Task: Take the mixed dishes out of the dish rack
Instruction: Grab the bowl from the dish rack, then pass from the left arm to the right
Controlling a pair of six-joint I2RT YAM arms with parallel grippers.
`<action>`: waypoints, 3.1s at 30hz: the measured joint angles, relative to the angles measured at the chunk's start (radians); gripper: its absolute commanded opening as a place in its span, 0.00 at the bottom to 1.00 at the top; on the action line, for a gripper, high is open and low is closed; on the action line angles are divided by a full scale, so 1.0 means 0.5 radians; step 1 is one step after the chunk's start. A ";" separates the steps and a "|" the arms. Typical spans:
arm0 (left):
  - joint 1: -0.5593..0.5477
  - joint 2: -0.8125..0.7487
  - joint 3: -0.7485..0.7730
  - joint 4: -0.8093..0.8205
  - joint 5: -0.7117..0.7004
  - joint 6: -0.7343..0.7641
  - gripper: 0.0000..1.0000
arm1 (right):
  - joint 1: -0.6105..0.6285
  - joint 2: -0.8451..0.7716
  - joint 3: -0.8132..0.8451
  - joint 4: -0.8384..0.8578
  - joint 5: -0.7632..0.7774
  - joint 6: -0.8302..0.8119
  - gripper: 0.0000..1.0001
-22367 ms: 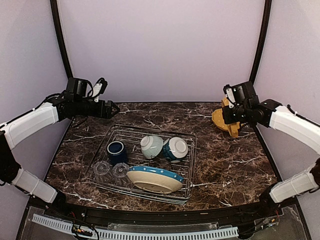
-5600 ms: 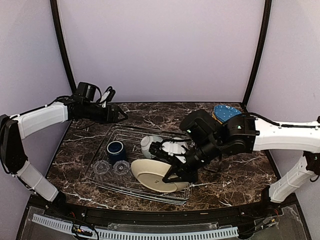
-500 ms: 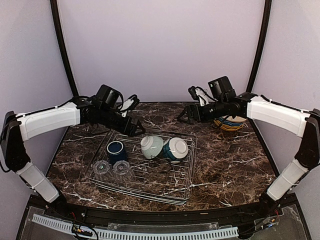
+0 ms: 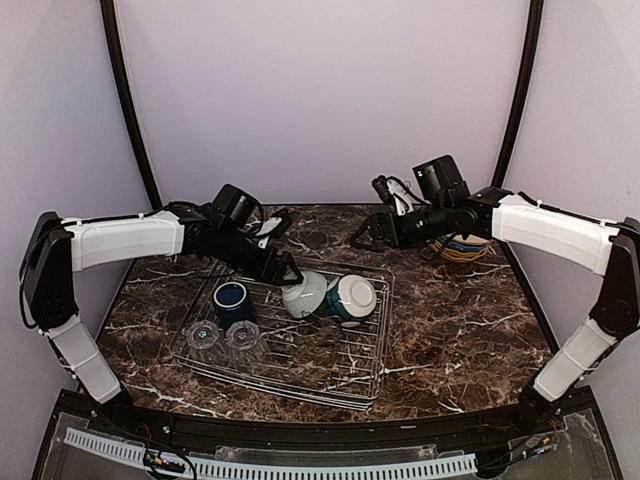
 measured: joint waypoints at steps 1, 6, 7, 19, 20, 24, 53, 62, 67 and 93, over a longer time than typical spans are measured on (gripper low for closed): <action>-0.001 0.015 0.000 0.003 0.011 -0.009 0.80 | 0.000 0.000 0.000 0.000 -0.002 0.000 0.95; -0.001 0.083 0.000 0.029 0.060 -0.045 0.73 | 0.002 0.000 0.000 0.000 -0.005 0.000 0.95; -0.001 0.096 0.000 0.033 0.068 -0.052 0.71 | 0.002 0.000 0.000 0.000 -0.006 0.000 0.95; 0.014 0.166 0.001 0.038 0.106 -0.092 0.55 | 0.006 0.000 -0.025 0.014 -0.014 0.000 0.95; 0.015 0.166 0.001 0.038 0.109 -0.091 0.55 | 0.008 0.000 -0.030 0.014 -0.017 0.000 0.95; 0.018 0.170 0.005 0.036 0.117 -0.089 0.49 | 0.013 0.000 -0.036 0.016 -0.021 0.000 0.95; 0.004 0.108 0.032 0.004 0.122 -0.034 0.20 | 0.068 0.011 -0.115 0.343 -0.269 0.275 0.95; 0.003 -0.092 -0.018 0.040 0.122 -0.018 0.19 | 0.096 0.100 -0.118 0.491 -0.362 0.436 0.95; 0.003 -0.232 -0.135 0.137 0.117 -0.019 0.18 | 0.135 0.156 -0.153 0.681 -0.459 0.598 0.94; 0.003 -0.497 -0.399 0.589 0.144 -0.098 0.17 | 0.249 0.632 -0.356 2.325 -0.936 1.648 0.15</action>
